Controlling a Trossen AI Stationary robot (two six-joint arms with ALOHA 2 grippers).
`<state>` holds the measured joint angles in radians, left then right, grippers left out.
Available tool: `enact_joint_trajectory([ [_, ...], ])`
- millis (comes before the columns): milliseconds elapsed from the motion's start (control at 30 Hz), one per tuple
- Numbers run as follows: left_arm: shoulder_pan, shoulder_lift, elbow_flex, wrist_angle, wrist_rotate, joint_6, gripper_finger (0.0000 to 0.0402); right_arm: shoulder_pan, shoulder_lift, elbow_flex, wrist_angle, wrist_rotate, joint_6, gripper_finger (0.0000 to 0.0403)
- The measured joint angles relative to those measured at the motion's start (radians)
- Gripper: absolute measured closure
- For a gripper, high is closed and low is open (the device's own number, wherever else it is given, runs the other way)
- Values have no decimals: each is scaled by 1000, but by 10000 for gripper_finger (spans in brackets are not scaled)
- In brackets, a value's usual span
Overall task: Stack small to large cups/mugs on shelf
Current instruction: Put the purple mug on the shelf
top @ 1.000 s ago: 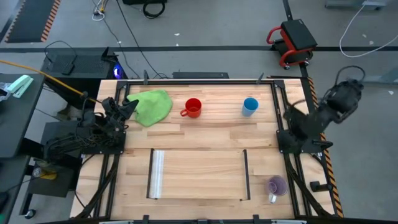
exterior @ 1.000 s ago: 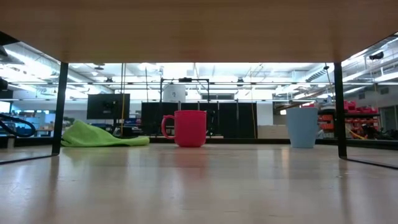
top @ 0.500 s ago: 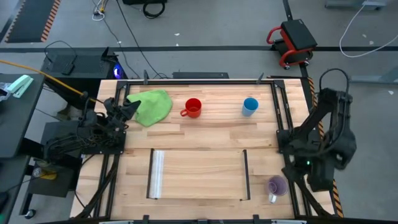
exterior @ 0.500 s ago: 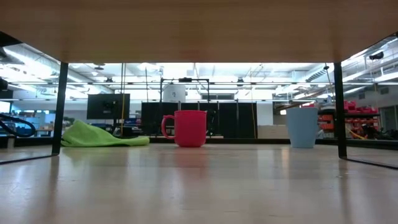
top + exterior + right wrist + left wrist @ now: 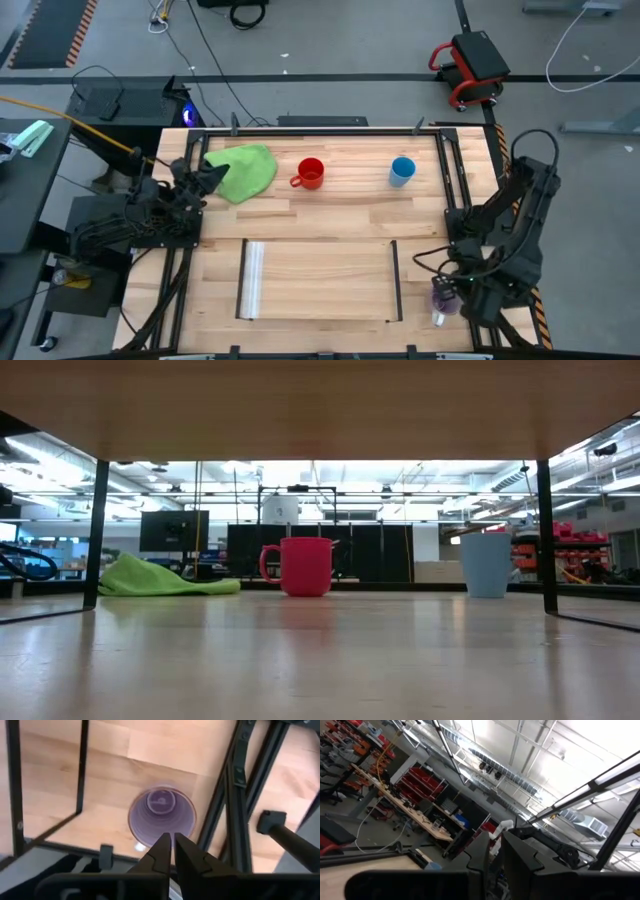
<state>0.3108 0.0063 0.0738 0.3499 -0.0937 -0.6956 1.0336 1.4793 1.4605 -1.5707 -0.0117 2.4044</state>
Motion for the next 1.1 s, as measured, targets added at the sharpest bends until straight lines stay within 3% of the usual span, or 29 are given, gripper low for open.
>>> enact_joint_trajectory([
  [300, 0, 0, 0, -39, 28, -5, 341, 41, 49, -26, 3, 11, 1, 368],
  [700, 0, 0, 0, -57, 28, -32, 346, 163, -49, -323, 273, -7, 12, 368],
  [867, 0, 0, 0, -57, 28, -59, 340, 189, -68, -363, 300, -29, 6, 368],
  [1100, 0, 0, 0, -67, 28, -57, 344, 181, -71, -363, 297, 63, -26, 368],
])
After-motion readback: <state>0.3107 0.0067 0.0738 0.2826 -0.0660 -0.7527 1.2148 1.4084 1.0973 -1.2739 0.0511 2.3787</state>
